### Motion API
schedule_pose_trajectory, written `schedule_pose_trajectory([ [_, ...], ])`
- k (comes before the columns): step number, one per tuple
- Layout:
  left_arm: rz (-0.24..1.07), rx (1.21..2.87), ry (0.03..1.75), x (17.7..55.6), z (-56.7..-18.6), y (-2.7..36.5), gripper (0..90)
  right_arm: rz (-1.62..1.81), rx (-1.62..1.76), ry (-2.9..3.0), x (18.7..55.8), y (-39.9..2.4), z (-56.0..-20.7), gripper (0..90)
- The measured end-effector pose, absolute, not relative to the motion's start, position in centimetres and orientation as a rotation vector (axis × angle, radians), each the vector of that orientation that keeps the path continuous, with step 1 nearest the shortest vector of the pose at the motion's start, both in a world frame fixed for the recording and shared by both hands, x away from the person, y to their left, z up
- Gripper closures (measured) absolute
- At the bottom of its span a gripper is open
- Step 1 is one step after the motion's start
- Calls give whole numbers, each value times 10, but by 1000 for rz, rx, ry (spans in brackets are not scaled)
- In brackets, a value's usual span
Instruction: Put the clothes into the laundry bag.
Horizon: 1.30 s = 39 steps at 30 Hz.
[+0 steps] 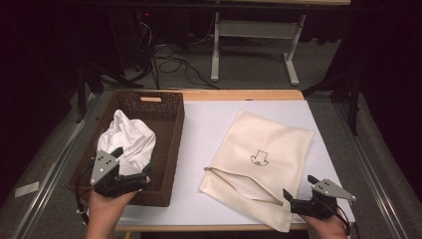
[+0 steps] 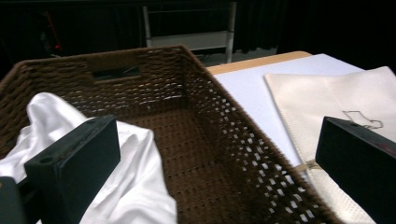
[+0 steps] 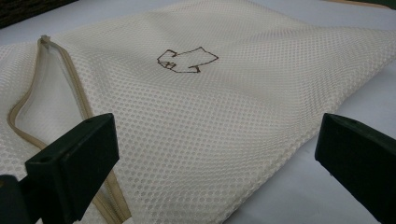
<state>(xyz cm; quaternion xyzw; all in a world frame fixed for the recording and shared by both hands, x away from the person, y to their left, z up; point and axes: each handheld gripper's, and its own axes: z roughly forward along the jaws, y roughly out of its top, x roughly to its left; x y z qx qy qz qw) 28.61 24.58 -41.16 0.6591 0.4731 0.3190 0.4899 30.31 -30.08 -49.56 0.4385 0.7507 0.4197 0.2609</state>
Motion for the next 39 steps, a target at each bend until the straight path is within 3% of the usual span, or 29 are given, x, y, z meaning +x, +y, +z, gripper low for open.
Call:
schedule_pose_trajectory([
  [11, 798, 1573, 1234, 288, -418, 271, 5, 1136, 1190, 2034, 304, -302, -496, 4],
  [27, 796, 1561, 1194, 291, -412, 262, 5, 1117, 1185, 2047, 306, -300, -499, 4],
  [35, 794, 1571, 1162, 313, -396, 255, 5, 1122, 1185, 2038, 305, -302, -497, 4],
  [39, 767, 1555, 1192, 348, -397, 262, 6, 1123, 1198, 2037, 306, -304, -498, 4],
])
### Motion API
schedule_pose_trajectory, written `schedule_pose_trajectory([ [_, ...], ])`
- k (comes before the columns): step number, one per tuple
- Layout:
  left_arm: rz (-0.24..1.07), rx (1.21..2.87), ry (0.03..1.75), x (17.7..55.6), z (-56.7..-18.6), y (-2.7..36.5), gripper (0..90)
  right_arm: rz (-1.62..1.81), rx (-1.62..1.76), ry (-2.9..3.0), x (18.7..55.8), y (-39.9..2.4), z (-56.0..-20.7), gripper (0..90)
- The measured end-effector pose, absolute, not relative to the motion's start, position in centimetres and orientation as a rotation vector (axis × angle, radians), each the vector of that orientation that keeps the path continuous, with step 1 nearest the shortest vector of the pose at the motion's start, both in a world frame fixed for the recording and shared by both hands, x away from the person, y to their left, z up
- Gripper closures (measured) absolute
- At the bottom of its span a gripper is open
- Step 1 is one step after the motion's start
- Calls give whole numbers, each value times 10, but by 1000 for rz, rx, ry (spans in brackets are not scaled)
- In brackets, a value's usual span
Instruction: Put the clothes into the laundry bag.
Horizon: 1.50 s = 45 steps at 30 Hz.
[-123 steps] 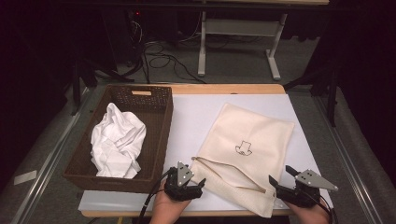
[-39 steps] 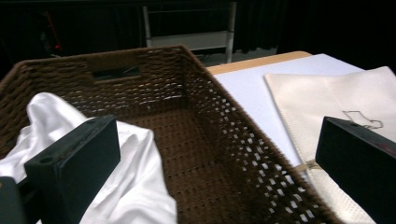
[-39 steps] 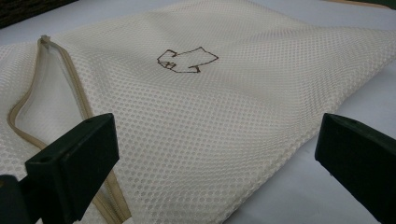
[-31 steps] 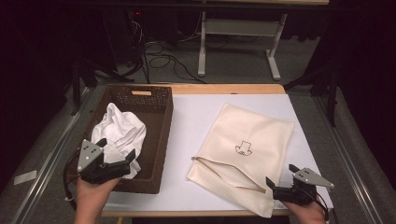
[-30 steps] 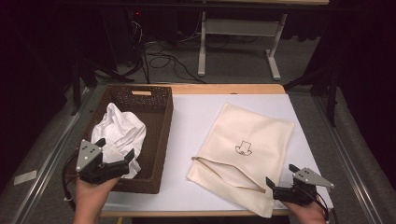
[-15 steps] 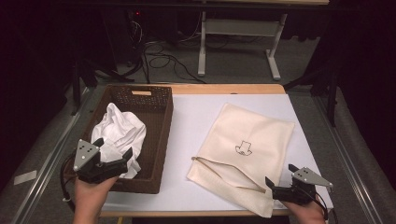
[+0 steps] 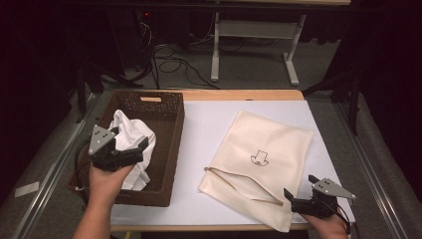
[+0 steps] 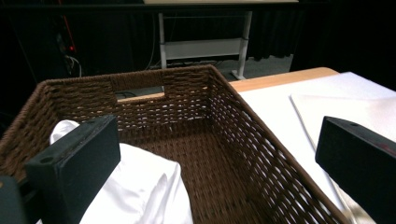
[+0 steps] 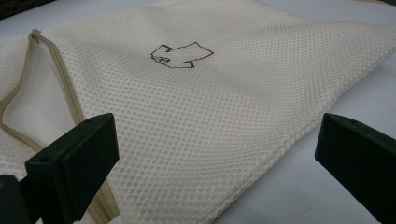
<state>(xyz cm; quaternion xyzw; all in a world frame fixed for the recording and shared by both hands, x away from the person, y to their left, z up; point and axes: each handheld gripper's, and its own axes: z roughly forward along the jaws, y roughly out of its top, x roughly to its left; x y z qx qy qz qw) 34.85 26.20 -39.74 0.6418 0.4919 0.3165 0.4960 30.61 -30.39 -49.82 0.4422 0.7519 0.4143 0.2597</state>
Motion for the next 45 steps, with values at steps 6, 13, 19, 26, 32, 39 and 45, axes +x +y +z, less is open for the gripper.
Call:
schedule_pose_trajectory([
  [6, 776, 1567, 1247, 379, -408, 275, 13, 1118, 1199, 2033, 306, -305, -498, 4],
  [13, 716, 1597, 1341, 399, -412, 295, 11, 1102, 1204, 2050, 308, -303, -501, 4],
  [19, 634, 1729, 1486, 412, -416, 311, 1, 1099, 1205, 2047, 308, -305, -502, 4],
  [26, 430, 1981, 1707, 424, -440, 320, 1, 1098, 1202, 2055, 308, -303, -502, 4],
  [32, 257, 2124, 1742, 430, -453, 310, 1, 1097, 1203, 2058, 308, -303, -502, 4],
  [39, -20, 2191, 1822, 433, -476, 305, 0, 1097, 1205, 2062, 308, -302, -503, 4],
  [45, -19, 2279, 1829, 433, -486, 297, 6, 1097, 1205, 2066, 309, -302, -503, 4],
])
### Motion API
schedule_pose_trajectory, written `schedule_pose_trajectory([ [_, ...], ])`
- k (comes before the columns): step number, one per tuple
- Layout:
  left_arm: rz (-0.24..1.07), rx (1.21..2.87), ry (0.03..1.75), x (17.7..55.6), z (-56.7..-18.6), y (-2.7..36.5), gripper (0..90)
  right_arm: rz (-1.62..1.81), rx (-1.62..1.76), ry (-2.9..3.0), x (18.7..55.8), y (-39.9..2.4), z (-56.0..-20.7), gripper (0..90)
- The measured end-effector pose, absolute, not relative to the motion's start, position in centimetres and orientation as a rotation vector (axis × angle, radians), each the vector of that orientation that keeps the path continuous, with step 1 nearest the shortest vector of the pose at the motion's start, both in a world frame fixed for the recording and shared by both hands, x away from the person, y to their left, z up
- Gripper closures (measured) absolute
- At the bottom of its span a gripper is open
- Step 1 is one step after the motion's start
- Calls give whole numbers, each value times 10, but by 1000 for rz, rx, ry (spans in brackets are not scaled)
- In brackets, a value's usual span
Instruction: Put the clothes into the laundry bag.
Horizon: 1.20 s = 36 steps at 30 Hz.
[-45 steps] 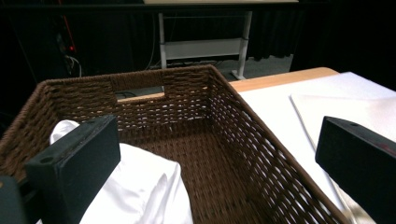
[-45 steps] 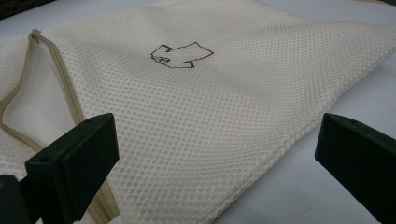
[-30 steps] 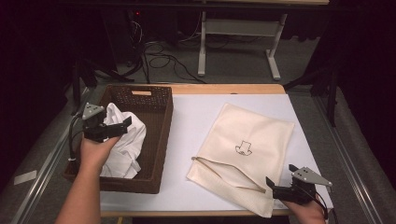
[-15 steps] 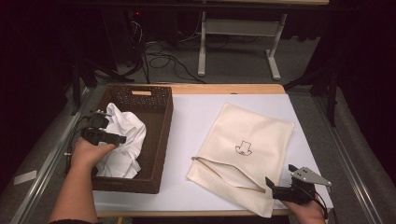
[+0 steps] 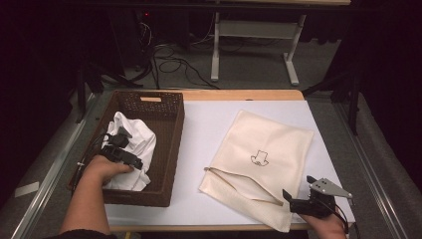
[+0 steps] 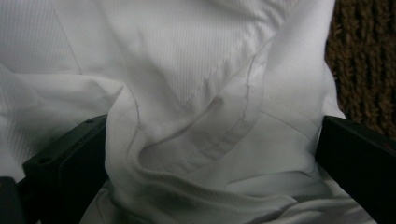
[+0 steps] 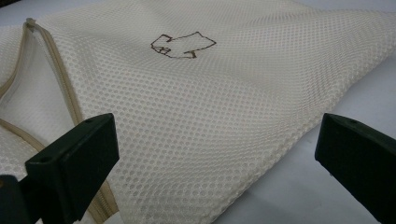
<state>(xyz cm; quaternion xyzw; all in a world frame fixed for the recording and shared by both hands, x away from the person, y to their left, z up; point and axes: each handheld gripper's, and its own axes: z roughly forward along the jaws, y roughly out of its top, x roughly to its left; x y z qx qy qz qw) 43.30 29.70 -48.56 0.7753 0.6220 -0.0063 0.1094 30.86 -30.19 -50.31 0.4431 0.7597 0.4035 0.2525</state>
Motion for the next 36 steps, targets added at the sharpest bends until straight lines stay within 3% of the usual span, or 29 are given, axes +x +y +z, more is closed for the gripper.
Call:
schedule_pose_trajectory([
  [7, 125, 2350, 1819, 429, -486, 291, 164, 1096, 1195, 2071, 308, -300, -503, 4],
  [15, 132, 2319, 1729, 424, -480, 290, 488, 1102, 1213, 2061, 307, -302, -502, 4],
  [20, 150, 2319, 1695, 423, -478, 289, 599, 1103, 1215, 2060, 307, -302, -502, 4],
  [36, 273, 2252, 1531, 414, -463, 287, 696, 1105, 1210, 2056, 308, -301, -503, 8],
])
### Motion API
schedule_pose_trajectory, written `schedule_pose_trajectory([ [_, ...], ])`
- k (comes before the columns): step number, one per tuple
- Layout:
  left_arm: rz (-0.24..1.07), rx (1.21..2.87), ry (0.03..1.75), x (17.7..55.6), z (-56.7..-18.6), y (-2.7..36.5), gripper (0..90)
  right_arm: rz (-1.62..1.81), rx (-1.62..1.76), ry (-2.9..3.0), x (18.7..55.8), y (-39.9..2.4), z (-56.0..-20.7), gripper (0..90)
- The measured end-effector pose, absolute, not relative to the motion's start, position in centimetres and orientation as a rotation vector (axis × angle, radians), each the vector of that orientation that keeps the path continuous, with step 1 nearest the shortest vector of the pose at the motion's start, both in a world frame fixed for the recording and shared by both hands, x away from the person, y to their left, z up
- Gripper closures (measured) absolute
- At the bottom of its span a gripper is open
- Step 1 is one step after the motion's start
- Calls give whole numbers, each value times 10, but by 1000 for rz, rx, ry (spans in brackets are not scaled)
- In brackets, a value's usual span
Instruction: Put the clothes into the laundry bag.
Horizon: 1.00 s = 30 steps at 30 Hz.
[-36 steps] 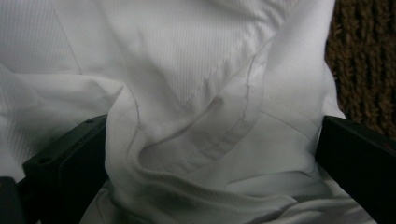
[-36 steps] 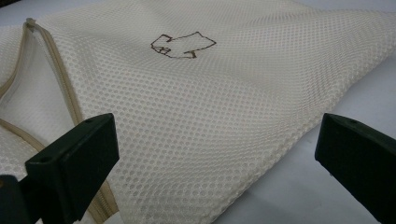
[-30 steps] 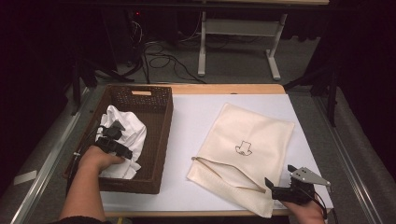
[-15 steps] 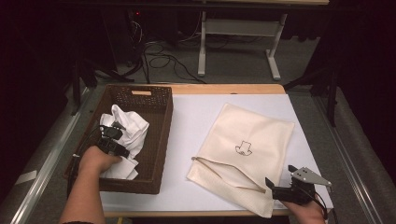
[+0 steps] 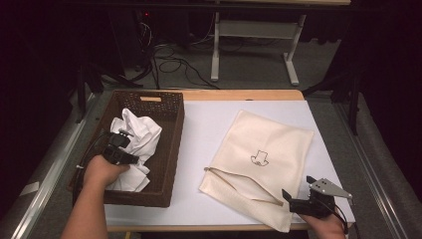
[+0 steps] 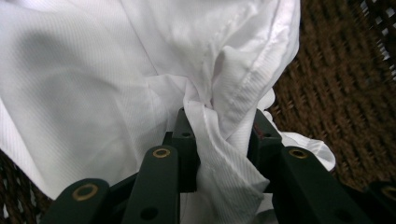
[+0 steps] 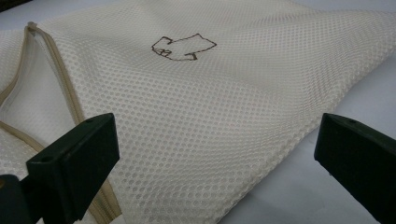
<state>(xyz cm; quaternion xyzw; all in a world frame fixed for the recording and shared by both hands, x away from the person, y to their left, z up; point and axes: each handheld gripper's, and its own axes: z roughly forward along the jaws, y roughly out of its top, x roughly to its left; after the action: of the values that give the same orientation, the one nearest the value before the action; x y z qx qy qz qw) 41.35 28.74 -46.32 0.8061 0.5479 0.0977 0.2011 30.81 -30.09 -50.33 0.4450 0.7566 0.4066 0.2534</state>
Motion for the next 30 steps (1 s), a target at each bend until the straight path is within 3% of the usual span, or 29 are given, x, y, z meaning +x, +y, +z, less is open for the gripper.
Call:
schedule_pose_trajectory([
  [11, 481, 2124, 1370, 399, -444, 289, 702, 1114, 1219, 2042, 309, -303, -505, 7],
  [30, 728, 1926, 1246, 377, -428, 293, 706, 1117, 1205, 2043, 308, -301, -505, 7],
])
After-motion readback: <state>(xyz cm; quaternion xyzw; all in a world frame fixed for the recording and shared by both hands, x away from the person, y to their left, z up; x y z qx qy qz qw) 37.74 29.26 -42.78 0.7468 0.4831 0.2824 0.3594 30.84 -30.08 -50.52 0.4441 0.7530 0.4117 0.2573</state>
